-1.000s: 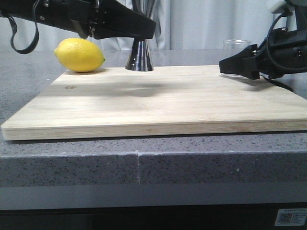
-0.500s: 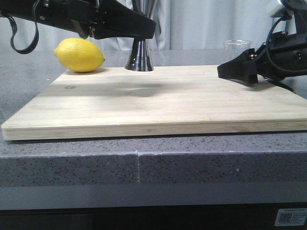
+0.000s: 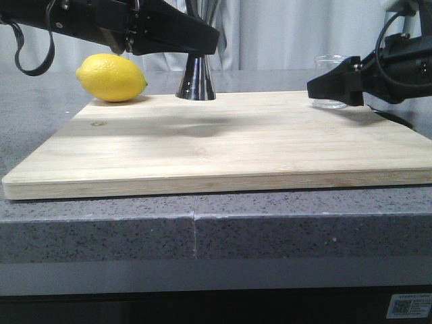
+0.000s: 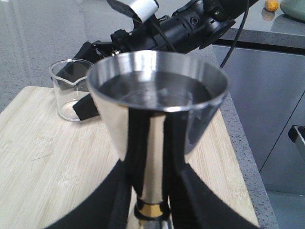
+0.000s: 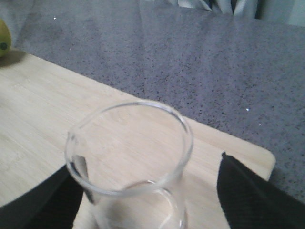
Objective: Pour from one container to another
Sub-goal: 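Lower the empty beaker onto the board's far corner with the right gripper, then open the right gripper and lift it away from the beaker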
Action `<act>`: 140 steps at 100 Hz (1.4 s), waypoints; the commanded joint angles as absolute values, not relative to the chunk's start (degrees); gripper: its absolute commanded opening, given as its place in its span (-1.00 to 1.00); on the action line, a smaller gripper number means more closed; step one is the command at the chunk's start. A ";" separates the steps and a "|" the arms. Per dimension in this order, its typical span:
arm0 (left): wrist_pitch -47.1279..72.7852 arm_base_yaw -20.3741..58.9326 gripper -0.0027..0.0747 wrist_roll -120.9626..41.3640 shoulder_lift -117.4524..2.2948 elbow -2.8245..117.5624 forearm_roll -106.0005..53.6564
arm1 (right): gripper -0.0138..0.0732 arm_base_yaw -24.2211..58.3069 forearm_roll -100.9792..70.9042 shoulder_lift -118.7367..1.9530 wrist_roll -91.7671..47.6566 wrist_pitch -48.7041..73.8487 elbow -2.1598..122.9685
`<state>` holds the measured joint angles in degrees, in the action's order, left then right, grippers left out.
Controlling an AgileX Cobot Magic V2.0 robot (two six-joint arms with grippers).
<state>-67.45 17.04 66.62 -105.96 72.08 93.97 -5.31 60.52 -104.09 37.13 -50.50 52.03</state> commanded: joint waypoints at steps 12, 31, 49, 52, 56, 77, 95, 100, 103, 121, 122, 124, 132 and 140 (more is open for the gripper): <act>-77.92 17.35 -0.64 66.76 -102.74 73.68 90.03 | 0.52 -5.68 58.44 -100.04 38.14 -53.54 53.28; -77.92 17.35 -0.64 66.76 -102.74 73.68 90.03 | 0.52 -5.58 58.44 -99.17 38.14 -53.65 53.28; -77.92 17.35 -0.64 66.76 -102.74 73.68 90.03 | 0.52 -5.58 58.54 -98.20 39.20 -53.83 53.28; -77.92 17.35 -0.64 66.76 -102.74 73.68 90.03 | 0.52 -5.58 58.54 -98.06 39.54 -53.83 53.28; -77.92 17.35 -0.64 66.76 -102.74 73.68 90.03 | 0.52 -5.48 58.54 -97.95 40.22 -53.99 53.28; -77.92 17.35 -0.64 66.76 -102.74 73.68 90.03 | 0.52 -3.40 58.54 -97.99 40.66 -53.99 53.50; -77.92 17.35 -0.64 66.76 -102.74 73.68 90.03 | 0.52 -1.38 58.54 -97.62 40.66 -53.06 55.31; -77.92 17.35 -0.64 66.76 -102.74 73.68 90.03 | 0.52 -0.98 58.63 -97.23 40.66 -52.08 55.99; -77.92 17.35 -0.64 66.76 -102.74 73.68 90.03 | 0.52 -0.82 58.91 -96.94 40.66 -51.63 56.37; -77.92 17.35 -0.64 66.76 -102.74 73.68 90.03 | 0.52 -0.54 59.13 -94.69 40.66 -49.57 58.38; -77.92 17.35 -0.64 66.76 -102.74 73.68 90.03 | 0.52 -0.54 59.19 -94.69 40.66 -49.19 58.51; -77.92 17.35 -0.64 66.76 -102.74 73.68 90.03 | 0.52 -0.54 59.29 -94.33 40.66 -48.92 58.68; -77.92 17.35 -0.64 66.76 -102.74 73.68 90.03 | 0.52 -0.54 59.66 -93.09 40.79 -48.19 59.55; -77.92 17.35 -0.64 66.76 -102.74 73.68 90.03 | 0.52 -0.54 59.79 -91.73 41.55 -47.55 60.12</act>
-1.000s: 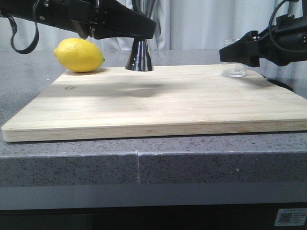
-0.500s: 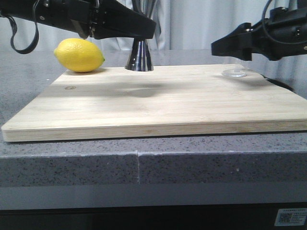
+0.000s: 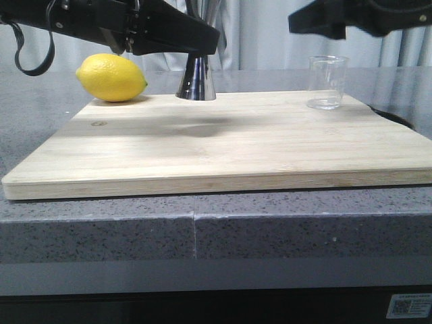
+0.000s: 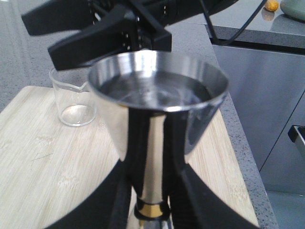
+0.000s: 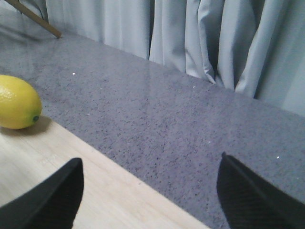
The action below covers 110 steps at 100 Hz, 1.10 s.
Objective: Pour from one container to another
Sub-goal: 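Open the right gripper and lift it away from the beaker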
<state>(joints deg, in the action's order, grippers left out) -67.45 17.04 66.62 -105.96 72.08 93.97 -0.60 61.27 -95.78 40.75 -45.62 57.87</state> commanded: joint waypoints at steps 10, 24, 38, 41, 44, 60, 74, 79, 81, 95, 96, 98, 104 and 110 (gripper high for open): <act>-77.92 17.35 -0.64 66.76 -102.74 73.68 90.03 | 0.52 -0.54 59.79 -89.74 42.51 -47.41 60.70; -77.92 17.35 -0.64 66.76 -102.74 73.68 90.03 | 0.52 -0.54 59.79 -85.78 42.71 -46.43 60.68; -77.92 17.13 -0.64 66.76 -102.74 73.68 90.03 | 0.52 -0.54 60.22 -80.31 45.20 -43.63 60.68; -77.92 17.13 -0.64 66.60 -102.74 73.68 90.03 | 0.52 -0.54 60.54 -78.84 46.01 -42.85 60.68; -77.92 17.02 -0.64 66.24 -102.74 73.68 90.03 | 0.52 -0.54 61.10 -77.68 46.78 -42.05 60.68; -77.92 17.02 -0.64 65.08 -102.74 73.68 90.03 | 0.52 -0.54 65.25 -72.10 52.14 -40.60 60.68; -77.92 16.79 -0.64 63.98 -102.74 73.68 90.03 | 0.52 -0.54 72.35 -67.59 60.66 -40.06 60.68; -77.92 16.41 -0.64 63.98 -102.74 73.68 89.89 | 0.52 -0.54 75.30 -66.03 63.84 -40.06 60.68; -77.92 16.13 -0.64 63.98 -102.74 73.68 89.79 | 0.52 -0.54 76.53 -65.36 65.12 -40.06 60.68; -77.92 13.79 -0.64 63.89 -102.74 73.68 88.32 | 0.52 -0.54 84.52 -61.10 72.63 -40.06 60.68; -77.92 13.66 -0.64 63.89 -102.74 73.68 88.10 | 0.52 -0.54 85.19 -60.91 72.93 -40.06 60.68; -77.92 13.32 -0.64 63.89 -102.74 73.68 87.98 | 0.52 -0.54 86.05 -60.33 73.76 -40.06 60.68; -77.92 12.43 -0.64 63.76 -102.74 73.68 87.19 | 0.52 -0.54 88.33 -58.81 76.22 -40.06 60.68; -78.01 11.93 -0.64 63.41 -102.74 73.68 86.82 | 0.52 -0.54 90.03 -57.74 77.92 -40.16 60.68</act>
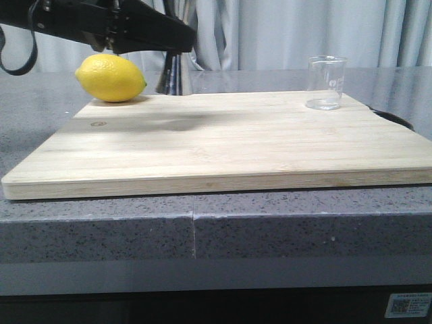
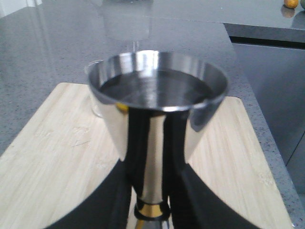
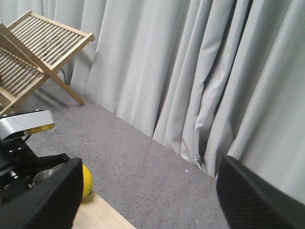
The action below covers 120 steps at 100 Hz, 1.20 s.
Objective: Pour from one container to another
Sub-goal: 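Open the right gripper and lift it away from the beaker, then lower the filled jigger onto the board with the left gripper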
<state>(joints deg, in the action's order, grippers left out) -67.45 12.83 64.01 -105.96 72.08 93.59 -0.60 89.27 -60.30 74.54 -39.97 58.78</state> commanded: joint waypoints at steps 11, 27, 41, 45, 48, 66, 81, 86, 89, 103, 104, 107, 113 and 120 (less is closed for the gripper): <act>-78.01 11.69 -0.64 62.57 -102.74 73.68 85.82 | 0.52 -0.54 91.94 -56.51 80.02 -40.38 60.68; -78.01 11.69 -0.64 62.23 -103.38 73.68 84.21 | 0.52 -0.54 94.41 -56.40 82.74 -41.10 60.58; -78.01 11.69 -0.64 62.23 -103.90 73.68 84.17 | 0.52 -0.54 96.02 -56.40 83.98 -41.10 60.34; -78.01 11.69 -0.64 62.23 -104.01 73.68 83.78 | 0.52 -0.54 96.02 -56.40 83.98 -41.10 59.93; -78.01 11.69 -0.64 62.23 -104.12 73.68 83.58 | 0.52 -0.54 96.17 -56.40 83.98 -41.10 59.80; -78.01 11.69 -0.64 61.73 -104.93 73.57 82.42 | 0.52 -0.54 96.18 -56.40 84.06 -41.10 58.41; -78.01 11.69 -0.64 61.30 -105.97 73.57 81.88 | 0.52 -0.54 96.28 -56.40 84.06 -41.00 58.45; -78.01 11.69 -0.64 61.30 -106.46 73.57 81.75 | 0.52 -0.54 96.47 -56.40 84.06 -41.00 58.45; -78.01 11.69 -0.64 61.30 -106.71 73.57 81.75 | 0.52 -0.54 96.48 -56.40 84.06 -41.00 58.45; -78.01 11.69 -0.64 61.30 -107.73 73.57 81.45 | 0.52 -0.54 96.61 -56.40 84.06 -40.77 58.45; -78.01 11.69 -0.64 61.30 -107.71 73.57 81.45 | 0.52 -0.54 96.61 -56.40 84.06 -40.67 58.45; -78.01 11.69 -0.64 61.17 -107.71 73.57 81.45 | 0.52 -0.54 96.61 -56.40 84.06 -40.65 58.45; -78.01 11.69 -0.64 61.03 -107.71 73.57 81.45 | 0.52 -0.54 96.61 -56.40 84.06 -40.41 58.45; -78.01 11.69 -0.64 60.89 -107.71 73.57 81.45 | 0.52 -0.54 96.61 -56.40 84.06 -40.16 58.45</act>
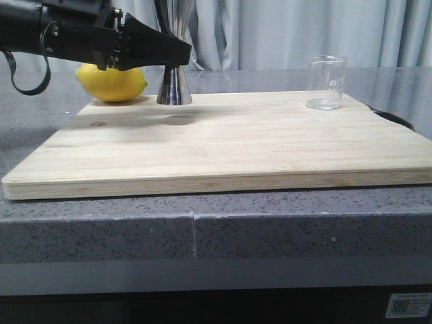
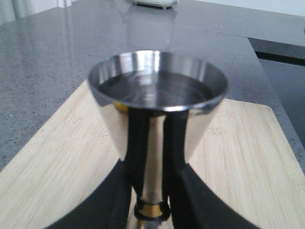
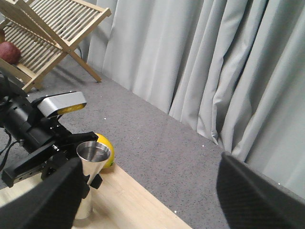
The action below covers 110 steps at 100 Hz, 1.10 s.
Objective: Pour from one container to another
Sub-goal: 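Lower the filled jigger onto the board with the left gripper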
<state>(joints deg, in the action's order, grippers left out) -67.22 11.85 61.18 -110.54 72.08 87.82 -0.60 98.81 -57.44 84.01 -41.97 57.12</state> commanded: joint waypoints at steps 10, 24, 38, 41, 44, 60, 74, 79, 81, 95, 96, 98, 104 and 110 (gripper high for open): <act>-78.01 11.69 -0.64 60.89 -107.71 73.57 81.74 | 0.52 -0.54 96.61 -56.40 84.06 -39.98 58.45; -78.01 11.69 -0.64 60.89 -107.71 73.57 81.86 | 0.52 -0.54 96.61 -56.40 84.06 -39.98 58.45; -78.01 11.69 -0.64 60.89 -107.71 73.44 81.86 | 0.52 -0.54 96.61 -56.40 84.06 -39.98 58.45; -78.01 11.69 -0.64 60.81 -107.71 73.17 81.86 | 0.52 -0.54 96.61 -56.40 84.06 -39.98 58.45; -78.01 11.69 -0.64 60.65 -107.71 73.05 81.86 | 0.52 -0.54 96.61 -56.40 84.06 -39.98 58.45; -78.01 11.34 -0.64 60.23 -107.71 71.74 81.86 | 0.52 -0.54 96.61 -56.40 84.06 -39.98 58.45; -78.01 11.12 -0.64 60.23 -107.71 71.41 81.97 | 0.52 -0.54 96.61 -56.40 84.06 -39.98 58.45; -78.01 11.12 -0.64 60.23 -107.71 71.25 81.95 | 0.52 -0.54 96.61 -56.40 84.06 -40.08 58.45; -78.01 11.12 -0.64 60.23 -107.71 71.25 81.95 | 0.52 -0.54 96.61 -56.40 84.06 -40.08 58.45; -78.01 11.12 -0.64 60.23 -107.71 71.25 82.32 | 0.52 -0.54 96.61 -56.40 84.06 -40.31 58.45; -78.01 11.12 -0.64 60.23 -107.71 71.25 82.32 | 0.52 -0.54 96.61 -56.40 84.06 -40.40 58.45; -78.01 11.12 -0.64 60.23 -107.71 71.25 82.42 | 0.52 -0.54 96.61 -56.40 84.06 -40.40 58.45; -78.01 11.12 -0.64 60.23 -107.71 71.25 82.93 | 0.52 -0.54 96.61 -56.40 84.23 -40.44 58.45; -78.01 11.12 -0.64 60.23 -107.71 71.25 83.19 | 0.52 -0.54 96.61 -56.40 84.56 -40.44 58.45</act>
